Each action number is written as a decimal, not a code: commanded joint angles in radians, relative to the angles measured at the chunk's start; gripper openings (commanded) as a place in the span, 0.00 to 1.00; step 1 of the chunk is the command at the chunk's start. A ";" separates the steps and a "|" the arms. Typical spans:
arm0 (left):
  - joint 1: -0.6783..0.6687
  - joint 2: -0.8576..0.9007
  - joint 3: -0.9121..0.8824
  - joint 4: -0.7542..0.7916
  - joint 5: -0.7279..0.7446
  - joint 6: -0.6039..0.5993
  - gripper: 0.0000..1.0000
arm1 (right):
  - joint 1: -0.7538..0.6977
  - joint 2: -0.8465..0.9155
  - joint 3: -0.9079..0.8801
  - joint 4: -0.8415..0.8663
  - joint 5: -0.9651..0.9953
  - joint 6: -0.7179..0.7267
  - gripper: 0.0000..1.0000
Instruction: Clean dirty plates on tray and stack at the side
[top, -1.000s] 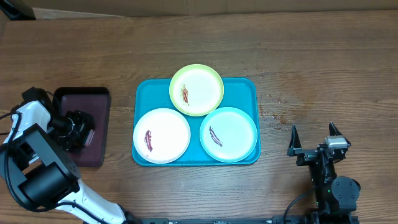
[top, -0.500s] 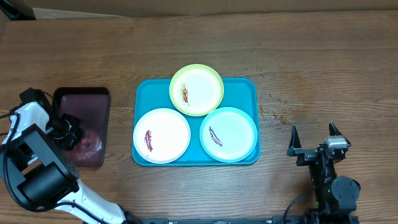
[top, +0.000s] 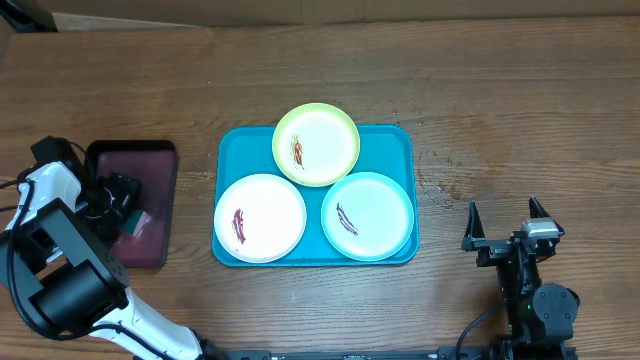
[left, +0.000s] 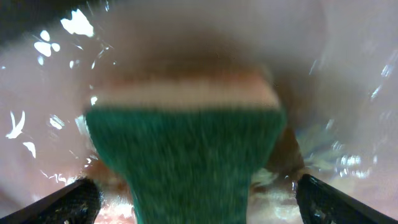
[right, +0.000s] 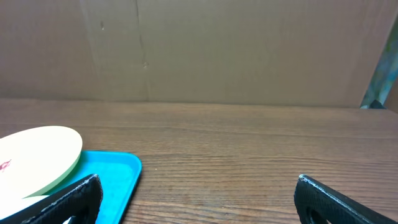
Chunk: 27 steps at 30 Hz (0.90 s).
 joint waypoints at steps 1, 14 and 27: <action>0.008 0.061 -0.039 0.051 -0.043 0.003 1.00 | -0.002 -0.010 -0.010 0.006 0.010 0.000 1.00; 0.008 0.061 -0.039 0.047 -0.042 0.003 0.18 | -0.002 -0.010 -0.010 0.006 0.010 0.000 1.00; 0.008 0.061 -0.039 -0.047 0.137 0.003 0.93 | -0.002 -0.010 -0.010 0.006 0.010 0.000 1.00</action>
